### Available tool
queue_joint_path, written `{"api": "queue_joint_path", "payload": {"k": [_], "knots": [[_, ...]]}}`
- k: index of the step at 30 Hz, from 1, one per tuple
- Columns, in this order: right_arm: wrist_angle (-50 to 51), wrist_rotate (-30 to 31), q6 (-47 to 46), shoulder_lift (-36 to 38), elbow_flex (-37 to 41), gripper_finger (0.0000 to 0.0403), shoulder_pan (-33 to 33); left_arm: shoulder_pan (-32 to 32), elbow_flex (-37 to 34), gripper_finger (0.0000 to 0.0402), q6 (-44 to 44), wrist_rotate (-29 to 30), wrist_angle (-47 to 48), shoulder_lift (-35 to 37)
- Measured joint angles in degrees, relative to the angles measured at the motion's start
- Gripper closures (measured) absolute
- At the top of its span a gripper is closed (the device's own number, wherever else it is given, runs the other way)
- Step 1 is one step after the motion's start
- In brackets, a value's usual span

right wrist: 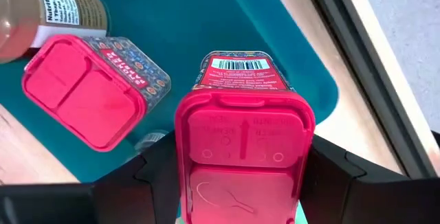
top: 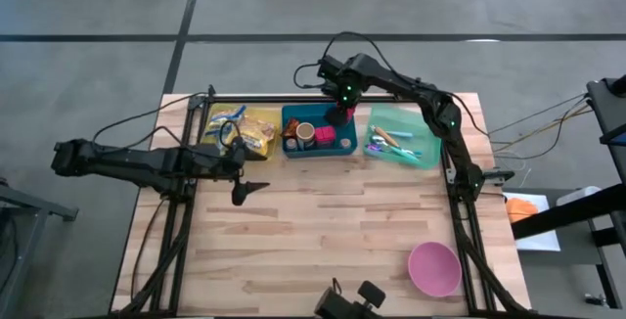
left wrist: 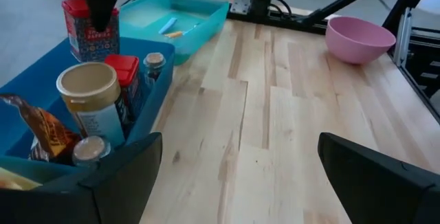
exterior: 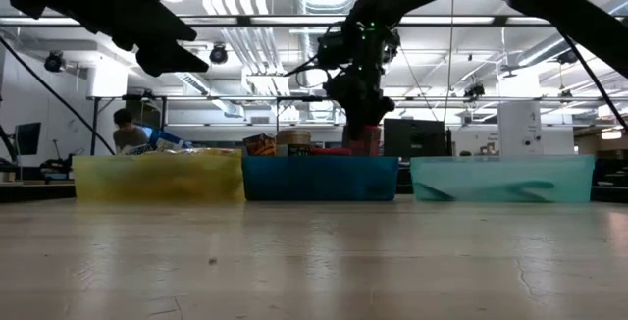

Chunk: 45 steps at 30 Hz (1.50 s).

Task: Pick & Place Food Item
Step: Put the red seasoning can into the blue bin, then return to Home Position

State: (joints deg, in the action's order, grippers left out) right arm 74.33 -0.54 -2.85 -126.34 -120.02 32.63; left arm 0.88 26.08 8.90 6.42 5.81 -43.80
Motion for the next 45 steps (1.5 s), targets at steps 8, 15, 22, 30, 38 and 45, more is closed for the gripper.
{"api": "queue_joint_path", "payload": {"k": [8,15,22,30,38,45], "knots": [[-3.7,-0.5,0.2,0.1,5.1,0.0193,0.0,0.0,-0.3,0.0005,0.5,0.0,0.2,0.4],[-7.1,-3.0,0.3,0.1,8.6,0.0193,0.0,0.0,-0.3,0.0005,0.5,0.0,0.2,0.4],[-8.6,-3.0,2.2,0.1,11.5,0.0193,0.0,0.0,-0.3,0.0005,0.5,0.0,0.4,0.4],[-10.3,-2.3,3.3,0.2,11.1,0.0187,-0.8,0.0,-0.3,0.0005,0.5,0.0,0.4,0.3],[-10.4,-2.3,3.1,0.2,10.6,0.0066,-0.9,0.0,-0.3,0.0005,0.5,0.0,0.5,0.3],[-10.4,-2.3,3.0,0.2,10.7,0.0042,-1.0,0.0,-0.3,0.0005,0.4,0.0,1.4,0.3]]}}
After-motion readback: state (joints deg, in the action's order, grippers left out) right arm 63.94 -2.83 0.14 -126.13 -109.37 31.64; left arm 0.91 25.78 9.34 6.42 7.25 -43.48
